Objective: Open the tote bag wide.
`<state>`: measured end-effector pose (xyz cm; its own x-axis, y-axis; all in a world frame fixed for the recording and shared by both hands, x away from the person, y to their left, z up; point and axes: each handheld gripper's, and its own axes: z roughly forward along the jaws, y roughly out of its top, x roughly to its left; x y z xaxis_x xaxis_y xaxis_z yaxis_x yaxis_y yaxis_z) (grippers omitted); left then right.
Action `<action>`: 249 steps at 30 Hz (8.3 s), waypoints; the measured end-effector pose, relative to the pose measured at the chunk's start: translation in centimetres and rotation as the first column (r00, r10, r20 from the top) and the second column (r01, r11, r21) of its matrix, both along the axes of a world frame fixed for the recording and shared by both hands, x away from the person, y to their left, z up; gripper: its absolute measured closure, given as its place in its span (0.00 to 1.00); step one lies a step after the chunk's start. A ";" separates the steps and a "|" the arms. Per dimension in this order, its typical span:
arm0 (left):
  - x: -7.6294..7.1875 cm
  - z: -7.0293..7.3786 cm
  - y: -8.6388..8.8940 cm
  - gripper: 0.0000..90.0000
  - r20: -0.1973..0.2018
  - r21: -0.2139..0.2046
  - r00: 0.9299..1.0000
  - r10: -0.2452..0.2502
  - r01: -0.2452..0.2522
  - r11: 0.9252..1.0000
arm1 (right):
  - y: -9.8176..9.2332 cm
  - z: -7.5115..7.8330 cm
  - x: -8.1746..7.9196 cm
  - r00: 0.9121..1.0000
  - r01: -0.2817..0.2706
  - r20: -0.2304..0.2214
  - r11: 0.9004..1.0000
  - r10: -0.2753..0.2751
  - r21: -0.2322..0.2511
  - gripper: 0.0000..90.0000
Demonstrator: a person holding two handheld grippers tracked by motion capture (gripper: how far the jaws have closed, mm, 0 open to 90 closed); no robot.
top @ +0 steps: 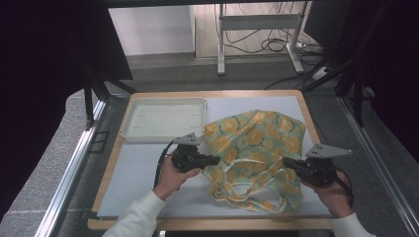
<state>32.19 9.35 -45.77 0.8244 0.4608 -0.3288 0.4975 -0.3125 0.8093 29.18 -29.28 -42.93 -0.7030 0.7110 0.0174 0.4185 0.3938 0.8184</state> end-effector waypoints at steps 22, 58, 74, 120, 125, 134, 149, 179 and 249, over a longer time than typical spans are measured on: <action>0.6 1.1 -0.2 1.00 0.024 0.009 1.000 0.006 -0.006 1.000 | -0.1 1.1 1.2 1.000 0.000 0.023 1.000 0.000 0.006 0.99; 2.9 5.2 0.4 1.00 0.048 -0.048 0.998 0.043 -0.041 0.998 | -0.6 7.9 4.2 0.990 0.034 0.135 0.999 -0.036 0.018 1.00; 3.9 5.9 0.2 1.00 0.041 -0.047 0.997 0.058 -0.056 0.997 | -0.1 9.0 6.3 0.987 0.057 0.148 0.998 -0.055 -0.009 1.00; 7.4 7.8 0.1 1.00 0.041 0.015 0.991 0.128 -0.129 0.992 | 0.3 11.3 12.3 0.978 0.144 0.161 0.989 -0.136 -0.039 0.99; 8.1 8.0 0.3 1.00 0.035 0.019 0.990 0.138 -0.139 0.990 | 0.4 11.3 12.9 0.977 0.152 0.157 0.988 -0.145 -0.037 0.99; 9.0 8.2 0.4 1.00 0.027 0.017 0.987 0.161 -0.162 0.987 | 0.8 11.2 14.3 0.973 0.181 0.158 0.982 -0.170 -0.055 0.99; 9.7 8.2 -0.1 1.00 0.024 0.008 0.985 0.174 -0.174 0.985 | 0.5 10.7 15.7 0.967 0.208 0.159 0.977 -0.197 -0.055 0.99; 13.0 6.8 0.2 1.00 -0.028 0.013 0.966 0.258 -0.257 0.966 | 1.0 9.4 19.3 0.960 0.260 0.130 0.961 -0.248 -0.089 0.99; 14.5 -1.4 -5.1 0.97 -0.128 0.312 0.959 0.255 -0.205 0.928 | 0.5 -2.6 21.0 0.964 0.175 -0.158 0.957 -0.214 -0.232 0.99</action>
